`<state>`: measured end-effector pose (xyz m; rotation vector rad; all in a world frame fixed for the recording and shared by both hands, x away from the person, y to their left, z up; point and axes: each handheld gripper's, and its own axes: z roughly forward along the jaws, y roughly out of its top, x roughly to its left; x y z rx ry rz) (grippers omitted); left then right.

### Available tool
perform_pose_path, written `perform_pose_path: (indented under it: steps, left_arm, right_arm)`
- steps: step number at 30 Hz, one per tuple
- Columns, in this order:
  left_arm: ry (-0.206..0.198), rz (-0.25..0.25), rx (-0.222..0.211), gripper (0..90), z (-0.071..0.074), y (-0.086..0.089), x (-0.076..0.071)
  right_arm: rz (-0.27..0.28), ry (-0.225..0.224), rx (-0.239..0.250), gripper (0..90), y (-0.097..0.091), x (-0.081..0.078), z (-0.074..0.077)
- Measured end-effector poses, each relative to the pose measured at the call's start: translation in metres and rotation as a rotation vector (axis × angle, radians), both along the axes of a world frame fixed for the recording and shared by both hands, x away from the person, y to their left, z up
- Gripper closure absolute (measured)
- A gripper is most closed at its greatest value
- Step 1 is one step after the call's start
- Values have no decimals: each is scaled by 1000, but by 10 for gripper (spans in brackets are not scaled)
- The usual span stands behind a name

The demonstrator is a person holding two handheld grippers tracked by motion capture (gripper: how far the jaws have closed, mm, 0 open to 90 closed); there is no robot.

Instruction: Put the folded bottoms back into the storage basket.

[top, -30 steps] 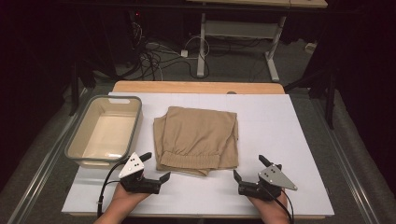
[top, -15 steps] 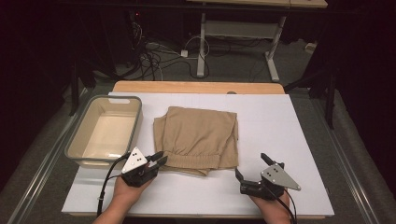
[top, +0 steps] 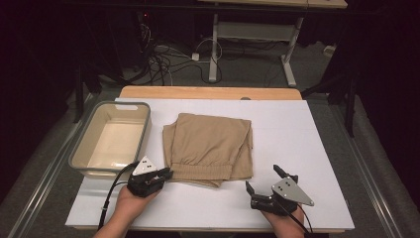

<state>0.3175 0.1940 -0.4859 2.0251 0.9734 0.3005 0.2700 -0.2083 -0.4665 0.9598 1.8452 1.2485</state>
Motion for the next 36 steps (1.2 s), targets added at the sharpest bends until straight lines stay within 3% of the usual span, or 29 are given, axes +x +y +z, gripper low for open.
perform_pose_path:
  steps: [2,5,7,8,10,12,14,16,17,21,26,27,30,32,34,35,36]
  left_arm:
    - [3,2,0,729,0,0,0]
    - [52,84,8,489,-1,1,5]
    - [75,92,9,394,-2,1,7]
    - [107,89,18,375,-3,0,10]
    - [120,91,9,374,-3,1,11]
    - [118,101,18,391,-3,-1,10]
    - [119,81,11,493,-3,-2,10]
    - [124,66,6,522,-3,-3,10]
    - [129,51,-1,620,-3,-2,10]
    - [141,14,-21,692,-4,-1,11]
    - [151,-2,-45,760,-5,1,12]
    - [149,-4,-46,760,-5,1,12]
    - [142,-9,-43,777,-4,2,11]
    - [135,-8,-45,781,-4,2,10]
    - [135,-12,-46,782,-4,2,10]
    - [136,-14,-50,783,-4,3,10]
    - [136,-17,-50,783,-4,3,10]
  right_arm:
    - [-1,0,3,12,-1,-1,0]
    - [-21,0,6,12,-6,-3,2]
    - [-26,-5,7,12,-7,-4,2]
    - [-23,-3,9,12,-7,-4,2]
    - [-23,0,7,12,-7,-4,1]
    - [-20,2,-1,12,-6,-2,0]
    - [-15,3,-1,12,-5,-1,0]
    - [-13,0,-4,12,-4,-1,0]
    - [-13,3,-5,12,-3,0,1]
    - [-12,34,-7,24,-2,3,1]
    - [4,139,19,80,-1,16,-1]
    - [4,139,19,116,-1,16,-1]
    - [1,225,17,227,4,32,-3]
    - [-8,263,1,371,9,42,-4]
    - [-14,281,-8,411,11,46,-5]
    - [-35,344,-23,439,15,60,-6]
    - [-40,363,-22,444,16,64,-7]
